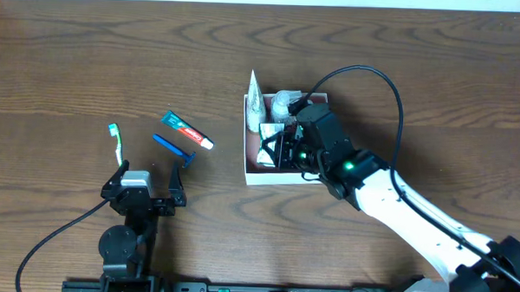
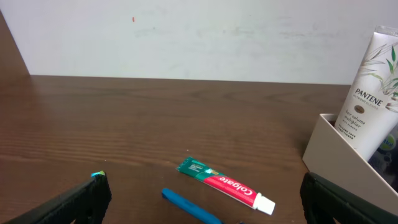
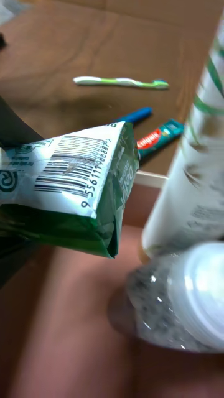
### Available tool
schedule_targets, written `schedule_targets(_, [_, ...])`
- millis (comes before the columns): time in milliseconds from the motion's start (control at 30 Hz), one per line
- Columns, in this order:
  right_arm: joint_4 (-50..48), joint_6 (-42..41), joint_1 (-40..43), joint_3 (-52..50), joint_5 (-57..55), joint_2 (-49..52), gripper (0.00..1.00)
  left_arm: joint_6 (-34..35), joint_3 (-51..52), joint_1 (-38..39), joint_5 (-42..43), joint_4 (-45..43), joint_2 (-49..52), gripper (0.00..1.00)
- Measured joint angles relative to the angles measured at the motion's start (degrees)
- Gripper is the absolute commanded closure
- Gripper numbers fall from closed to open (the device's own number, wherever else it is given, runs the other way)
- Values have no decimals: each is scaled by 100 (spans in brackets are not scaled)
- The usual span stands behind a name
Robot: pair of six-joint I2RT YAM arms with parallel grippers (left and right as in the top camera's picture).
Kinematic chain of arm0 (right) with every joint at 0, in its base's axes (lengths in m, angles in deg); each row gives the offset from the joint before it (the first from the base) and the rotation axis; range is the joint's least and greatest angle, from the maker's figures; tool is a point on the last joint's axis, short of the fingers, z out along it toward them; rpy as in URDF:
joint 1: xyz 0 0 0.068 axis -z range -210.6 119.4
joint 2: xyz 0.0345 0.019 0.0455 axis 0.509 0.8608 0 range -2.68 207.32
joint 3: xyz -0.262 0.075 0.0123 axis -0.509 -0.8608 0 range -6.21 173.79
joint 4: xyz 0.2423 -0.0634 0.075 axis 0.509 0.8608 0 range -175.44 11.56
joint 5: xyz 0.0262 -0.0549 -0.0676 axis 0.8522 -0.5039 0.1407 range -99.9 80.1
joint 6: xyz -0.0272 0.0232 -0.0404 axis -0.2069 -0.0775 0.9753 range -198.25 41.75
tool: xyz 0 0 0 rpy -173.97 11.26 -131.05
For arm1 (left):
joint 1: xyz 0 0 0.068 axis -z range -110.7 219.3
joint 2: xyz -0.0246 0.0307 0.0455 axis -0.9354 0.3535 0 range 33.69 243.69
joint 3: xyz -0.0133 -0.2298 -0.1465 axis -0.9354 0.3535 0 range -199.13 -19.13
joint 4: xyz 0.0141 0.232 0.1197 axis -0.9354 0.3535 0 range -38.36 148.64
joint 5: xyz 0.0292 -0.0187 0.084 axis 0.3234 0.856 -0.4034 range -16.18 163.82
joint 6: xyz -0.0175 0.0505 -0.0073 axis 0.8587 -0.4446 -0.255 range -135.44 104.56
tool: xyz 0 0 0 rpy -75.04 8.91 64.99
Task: Pack container
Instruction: 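Lower the soap package into the box front and release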
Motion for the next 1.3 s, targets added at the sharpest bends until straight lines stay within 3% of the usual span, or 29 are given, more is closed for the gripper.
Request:
schedule_targets(467, [-420, -83, -4, 0, -168, 807, 82, 0, 0, 0, 0, 0, 4, 2])
schedule_targets(667, [-529, -109, -94, 0, -149, 879, 66, 0, 0, 0, 0, 0, 4, 2])
schedule_targets(1300, [-586, -111, -114, 0, -131, 879, 59, 0, 0, 0, -2, 0, 4, 2])
